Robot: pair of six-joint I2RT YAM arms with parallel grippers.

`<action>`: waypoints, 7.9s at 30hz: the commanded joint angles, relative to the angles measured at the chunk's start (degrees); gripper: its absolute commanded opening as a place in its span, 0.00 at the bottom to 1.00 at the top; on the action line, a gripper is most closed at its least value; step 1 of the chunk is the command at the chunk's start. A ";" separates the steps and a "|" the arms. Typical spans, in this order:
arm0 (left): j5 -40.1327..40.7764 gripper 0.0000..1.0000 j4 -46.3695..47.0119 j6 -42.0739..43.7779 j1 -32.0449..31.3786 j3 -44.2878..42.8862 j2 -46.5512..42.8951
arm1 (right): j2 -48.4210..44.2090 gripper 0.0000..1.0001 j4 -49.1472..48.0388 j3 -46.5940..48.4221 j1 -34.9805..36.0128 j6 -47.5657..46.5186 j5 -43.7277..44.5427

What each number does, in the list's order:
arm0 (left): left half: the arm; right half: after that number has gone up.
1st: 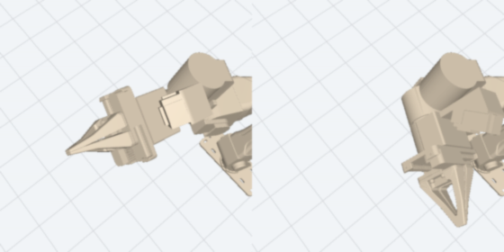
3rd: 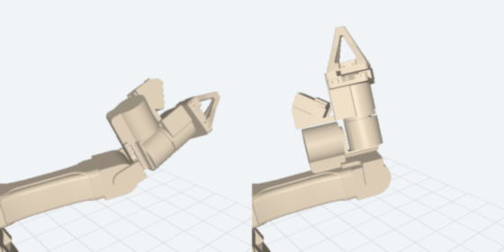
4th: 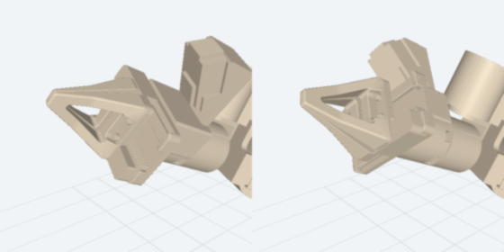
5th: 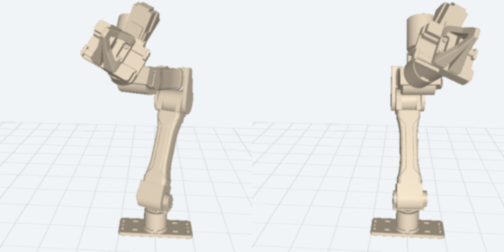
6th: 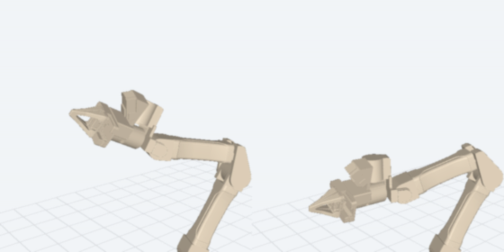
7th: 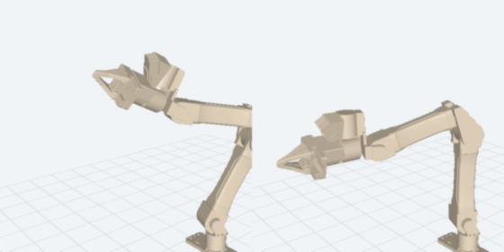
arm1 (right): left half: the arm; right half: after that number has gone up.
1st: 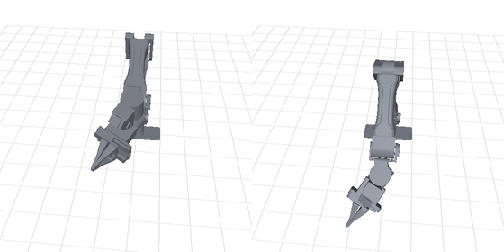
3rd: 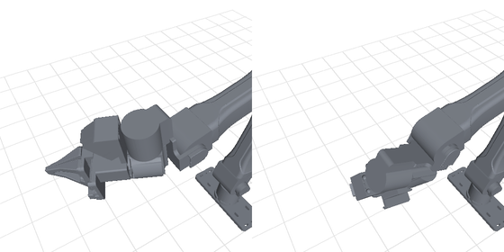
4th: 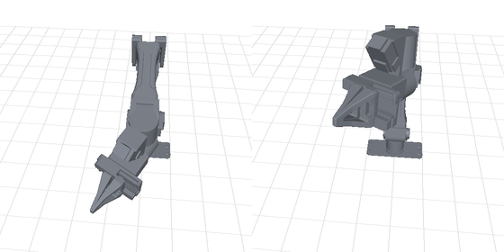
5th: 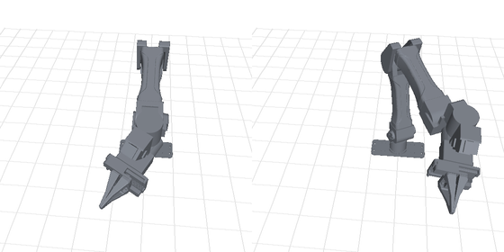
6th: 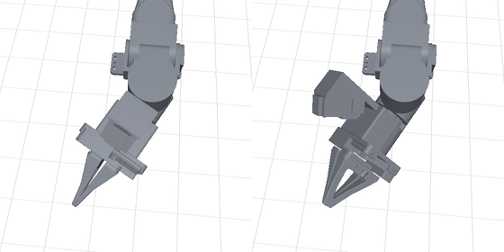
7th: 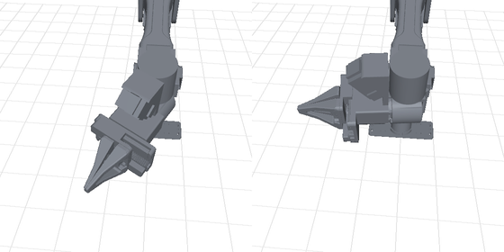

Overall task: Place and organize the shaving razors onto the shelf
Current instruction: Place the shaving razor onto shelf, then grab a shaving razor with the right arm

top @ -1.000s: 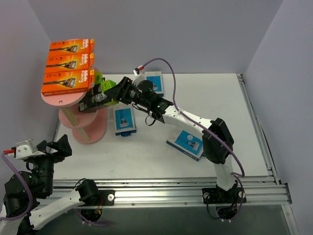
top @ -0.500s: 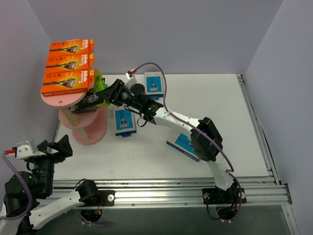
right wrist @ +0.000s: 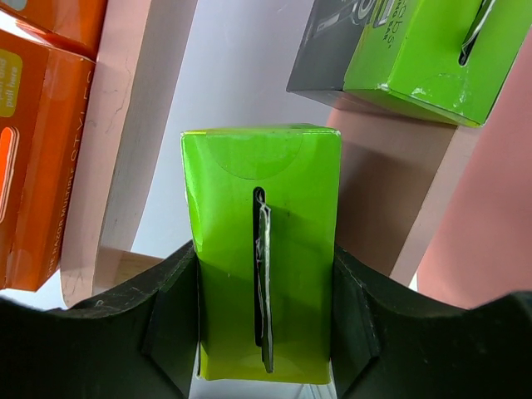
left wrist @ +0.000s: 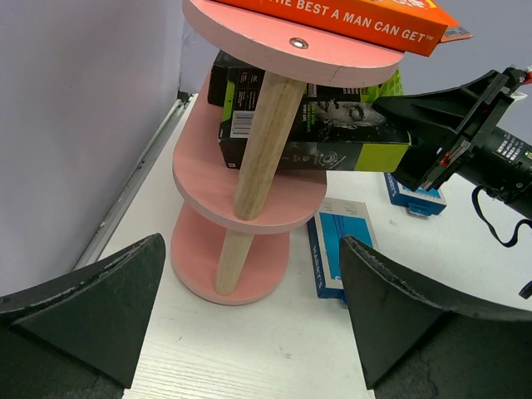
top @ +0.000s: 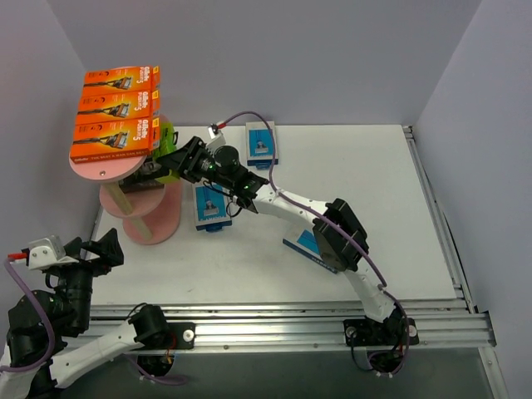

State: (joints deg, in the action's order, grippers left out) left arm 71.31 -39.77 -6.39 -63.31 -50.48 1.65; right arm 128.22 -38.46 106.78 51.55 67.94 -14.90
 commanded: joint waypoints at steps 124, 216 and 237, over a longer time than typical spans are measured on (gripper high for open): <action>-1.26 0.94 1.54 1.65 -2.08 0.29 -2.53 | -4.21 0.67 8.93 1.23 -1.63 -6.42 -3.03; -1.26 0.94 1.36 1.47 -2.87 0.21 -3.58 | -1.31 0.61 2.95 2.99 -0.22 -3.08 -5.67; -0.65 0.94 1.36 1.47 -2.87 0.12 -2.88 | -12.90 0.64 -0.74 -11.32 -4.70 -3.52 -4.79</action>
State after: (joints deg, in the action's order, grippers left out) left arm 70.26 -39.59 -5.52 -64.93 -50.09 0.71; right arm 122.63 -34.11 97.60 48.38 64.88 -19.55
